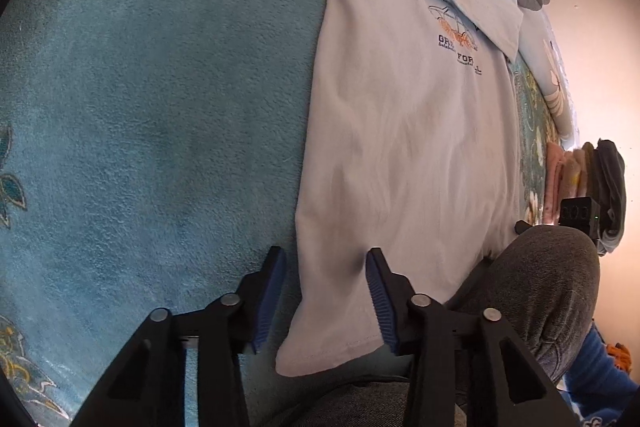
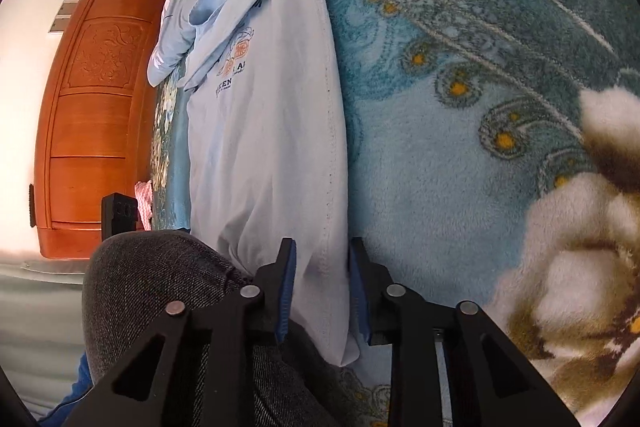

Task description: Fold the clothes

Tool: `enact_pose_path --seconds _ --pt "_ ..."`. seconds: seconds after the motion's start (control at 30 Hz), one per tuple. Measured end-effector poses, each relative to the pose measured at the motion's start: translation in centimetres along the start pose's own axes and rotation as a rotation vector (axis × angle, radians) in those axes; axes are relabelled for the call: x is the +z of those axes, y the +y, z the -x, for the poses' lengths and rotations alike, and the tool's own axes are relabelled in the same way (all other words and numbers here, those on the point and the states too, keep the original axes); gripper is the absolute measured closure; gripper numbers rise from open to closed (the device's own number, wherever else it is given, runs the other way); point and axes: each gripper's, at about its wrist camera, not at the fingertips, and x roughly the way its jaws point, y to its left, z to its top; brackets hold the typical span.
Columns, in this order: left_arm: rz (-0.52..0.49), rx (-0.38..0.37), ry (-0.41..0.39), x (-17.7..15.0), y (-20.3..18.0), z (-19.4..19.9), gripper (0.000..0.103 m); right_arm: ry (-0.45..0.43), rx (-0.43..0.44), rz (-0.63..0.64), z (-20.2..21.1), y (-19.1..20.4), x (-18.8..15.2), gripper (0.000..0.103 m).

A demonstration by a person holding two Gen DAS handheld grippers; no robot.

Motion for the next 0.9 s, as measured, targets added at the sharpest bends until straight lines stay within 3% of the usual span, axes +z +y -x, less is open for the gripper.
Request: enact_pose_path --seconds 0.03,0.07,0.1,0.2,0.4,0.57,0.77,0.9 --pt "-0.004 0.013 0.003 0.0 -0.1 0.0 0.079 0.003 0.003 -0.004 -0.1 0.0 0.0 0.091" --pt "-0.008 0.025 0.007 -0.1 -0.2 0.0 0.091 0.004 -0.006 0.006 -0.1 0.3 0.1 0.096" --pt "-0.013 0.035 0.002 -0.1 -0.4 0.2 0.094 0.004 -0.015 0.016 0.0 0.6 0.2 0.099" --pt "-0.027 0.048 -0.047 0.0 -1.3 1.8 0.095 -0.052 0.024 0.052 1.5 2.3 1.2 0.101" --pt "-0.026 -0.057 -0.260 0.7 -3.4 10.2 0.096 -0.221 0.177 0.130 7.9 7.2 5.1 0.101" --pt "-0.080 -0.065 -0.366 0.2 -6.2 15.5 0.096 -0.262 0.276 0.228 12.2 11.4 5.7 0.101" --pt "-0.137 -0.028 -0.385 -4.9 -8.6 17.4 0.096 -0.217 0.318 0.320 15.3 12.8 2.1 0.101" --pt "-0.111 -0.034 -0.320 -7.2 -8.0 16.2 0.096 -0.167 0.305 0.337 16.0 11.7 -0.4 0.101"
